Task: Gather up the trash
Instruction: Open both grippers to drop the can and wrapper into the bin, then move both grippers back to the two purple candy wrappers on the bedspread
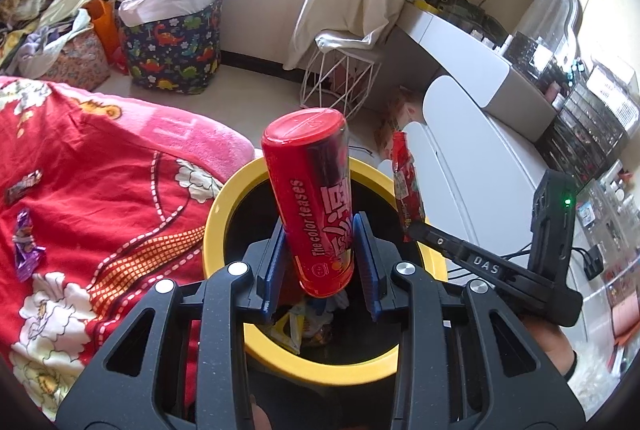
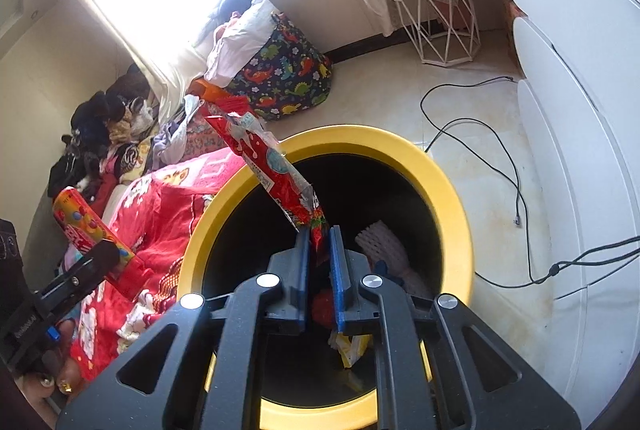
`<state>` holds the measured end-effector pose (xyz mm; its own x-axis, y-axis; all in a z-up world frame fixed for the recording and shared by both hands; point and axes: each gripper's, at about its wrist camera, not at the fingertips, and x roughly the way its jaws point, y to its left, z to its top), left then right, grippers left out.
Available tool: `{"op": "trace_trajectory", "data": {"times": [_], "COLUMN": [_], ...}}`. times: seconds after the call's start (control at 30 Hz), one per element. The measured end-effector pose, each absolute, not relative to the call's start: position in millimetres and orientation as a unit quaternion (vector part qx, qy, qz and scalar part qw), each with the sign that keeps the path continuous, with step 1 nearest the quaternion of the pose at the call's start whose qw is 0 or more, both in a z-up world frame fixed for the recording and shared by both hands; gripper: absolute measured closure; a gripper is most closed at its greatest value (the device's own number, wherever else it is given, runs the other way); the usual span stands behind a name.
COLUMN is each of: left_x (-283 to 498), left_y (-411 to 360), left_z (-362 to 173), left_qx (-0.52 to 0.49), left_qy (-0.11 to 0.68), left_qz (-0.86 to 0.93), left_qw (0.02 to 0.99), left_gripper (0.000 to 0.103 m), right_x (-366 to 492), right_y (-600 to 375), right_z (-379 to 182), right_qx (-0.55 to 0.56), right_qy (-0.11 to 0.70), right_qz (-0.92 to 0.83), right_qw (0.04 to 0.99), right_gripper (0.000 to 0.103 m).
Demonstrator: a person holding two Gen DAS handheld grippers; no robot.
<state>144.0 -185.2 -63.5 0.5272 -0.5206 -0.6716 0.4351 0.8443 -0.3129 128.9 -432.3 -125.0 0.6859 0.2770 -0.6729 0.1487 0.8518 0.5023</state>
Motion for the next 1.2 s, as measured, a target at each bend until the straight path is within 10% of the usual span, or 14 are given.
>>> {"op": "trace_trajectory", "data": {"times": [0.23, 0.43, 1.2], "left_x": [146, 144, 140], "left_y": [-184, -177, -100], "left_z": [-61, -56, -37], "left_qx": [-0.054, -0.058, -0.080], "left_qy": [0.392, 0.379, 0.334], "left_qz": [-0.265, -0.252, -0.153], "left_qw": [0.879, 0.889, 0.927], "left_gripper": [0.032, 0.016, 0.011], "right_x": [122, 121, 119], "right_y": [-439, -436, -384], "right_z": [-119, -113, -79], "right_qx": [0.268, 0.260, 0.206], "right_qy": [0.385, 0.376, 0.328], "right_qz": [0.023, 0.022, 0.055], "right_qw": [0.883, 0.889, 0.920], "right_gripper": [0.065, 0.047, 0.016]}}
